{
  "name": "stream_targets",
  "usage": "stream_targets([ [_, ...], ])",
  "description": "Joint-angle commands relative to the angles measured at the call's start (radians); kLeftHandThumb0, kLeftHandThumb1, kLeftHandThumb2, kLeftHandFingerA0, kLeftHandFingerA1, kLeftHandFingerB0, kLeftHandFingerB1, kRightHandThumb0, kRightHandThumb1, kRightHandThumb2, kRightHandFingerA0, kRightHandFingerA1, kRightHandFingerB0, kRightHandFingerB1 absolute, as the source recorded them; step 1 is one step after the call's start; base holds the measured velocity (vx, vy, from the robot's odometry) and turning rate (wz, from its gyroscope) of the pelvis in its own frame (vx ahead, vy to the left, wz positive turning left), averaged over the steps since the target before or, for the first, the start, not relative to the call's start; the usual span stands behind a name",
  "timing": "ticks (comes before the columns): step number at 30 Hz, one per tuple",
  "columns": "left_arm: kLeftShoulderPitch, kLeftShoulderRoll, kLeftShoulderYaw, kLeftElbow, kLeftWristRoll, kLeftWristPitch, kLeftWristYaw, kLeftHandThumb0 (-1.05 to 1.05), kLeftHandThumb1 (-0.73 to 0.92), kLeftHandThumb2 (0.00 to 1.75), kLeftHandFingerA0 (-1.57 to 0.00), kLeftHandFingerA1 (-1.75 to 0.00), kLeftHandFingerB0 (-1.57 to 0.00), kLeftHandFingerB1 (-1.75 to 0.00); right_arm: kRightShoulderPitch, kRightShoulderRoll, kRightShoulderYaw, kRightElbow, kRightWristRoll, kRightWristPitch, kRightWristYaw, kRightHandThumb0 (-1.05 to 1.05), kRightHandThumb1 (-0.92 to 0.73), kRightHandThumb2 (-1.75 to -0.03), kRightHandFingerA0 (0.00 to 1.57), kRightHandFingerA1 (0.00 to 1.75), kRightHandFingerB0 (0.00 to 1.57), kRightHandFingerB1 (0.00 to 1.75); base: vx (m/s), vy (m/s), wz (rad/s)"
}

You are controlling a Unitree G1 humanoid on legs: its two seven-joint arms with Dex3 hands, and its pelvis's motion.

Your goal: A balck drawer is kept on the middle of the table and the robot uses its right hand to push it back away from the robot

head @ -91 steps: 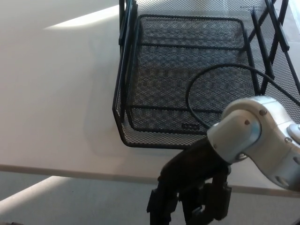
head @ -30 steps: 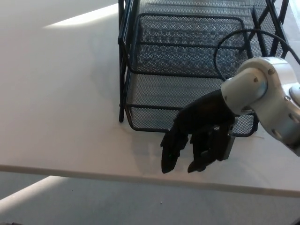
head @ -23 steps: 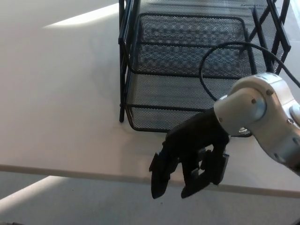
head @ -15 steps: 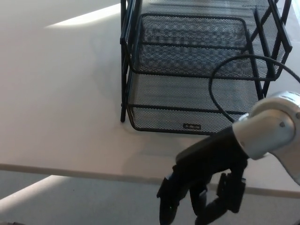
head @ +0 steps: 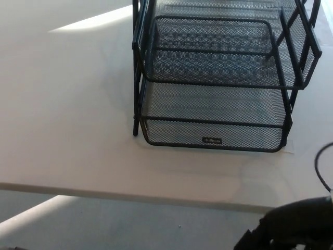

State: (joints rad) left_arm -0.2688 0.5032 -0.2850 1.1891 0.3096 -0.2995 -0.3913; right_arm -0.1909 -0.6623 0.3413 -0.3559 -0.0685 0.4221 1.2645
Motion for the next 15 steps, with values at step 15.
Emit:
stream_targets([
  [15,0.025,0.033,0.014,0.005,0.002,-0.021,-0.004,-0.56,0.72,0.63,-0.5,-0.4,-0.33,-0.33,0.323,0.098,-0.268,0.569,-0.012,-0.248,-0.393,-0.53,-0.6,-0.87,0.52,0.54,0.38,0.49,0.0,0.0,0.0],
])
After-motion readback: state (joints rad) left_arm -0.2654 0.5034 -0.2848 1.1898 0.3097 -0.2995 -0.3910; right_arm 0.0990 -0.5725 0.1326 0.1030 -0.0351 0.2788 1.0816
